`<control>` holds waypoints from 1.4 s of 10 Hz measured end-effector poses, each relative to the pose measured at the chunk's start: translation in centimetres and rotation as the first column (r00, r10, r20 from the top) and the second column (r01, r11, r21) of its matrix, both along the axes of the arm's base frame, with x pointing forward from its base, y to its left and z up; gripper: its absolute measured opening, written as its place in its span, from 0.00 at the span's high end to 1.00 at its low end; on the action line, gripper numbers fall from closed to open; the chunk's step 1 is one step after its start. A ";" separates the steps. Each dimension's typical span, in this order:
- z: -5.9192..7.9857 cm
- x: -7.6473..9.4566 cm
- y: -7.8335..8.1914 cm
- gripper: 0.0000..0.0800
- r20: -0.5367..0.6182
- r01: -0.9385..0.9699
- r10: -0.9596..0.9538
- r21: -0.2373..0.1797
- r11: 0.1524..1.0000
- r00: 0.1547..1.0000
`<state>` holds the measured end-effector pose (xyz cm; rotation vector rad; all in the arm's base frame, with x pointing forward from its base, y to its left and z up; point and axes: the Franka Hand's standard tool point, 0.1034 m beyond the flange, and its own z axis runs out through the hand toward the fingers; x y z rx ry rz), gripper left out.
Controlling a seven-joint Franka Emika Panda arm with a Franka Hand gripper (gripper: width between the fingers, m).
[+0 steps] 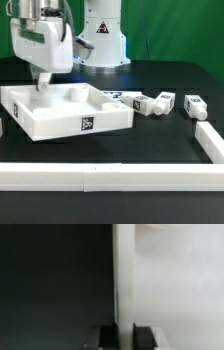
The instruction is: Assemble one leg
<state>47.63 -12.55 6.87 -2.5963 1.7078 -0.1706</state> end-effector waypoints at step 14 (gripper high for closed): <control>-1.8 1.2 12.9 0.93 -0.017 0.272 -0.271 0.068 0.960 0.962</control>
Offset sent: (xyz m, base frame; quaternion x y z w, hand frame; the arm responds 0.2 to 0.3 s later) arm 0.0619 0.0141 -0.0023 0.0401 0.0948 0.3086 0.9456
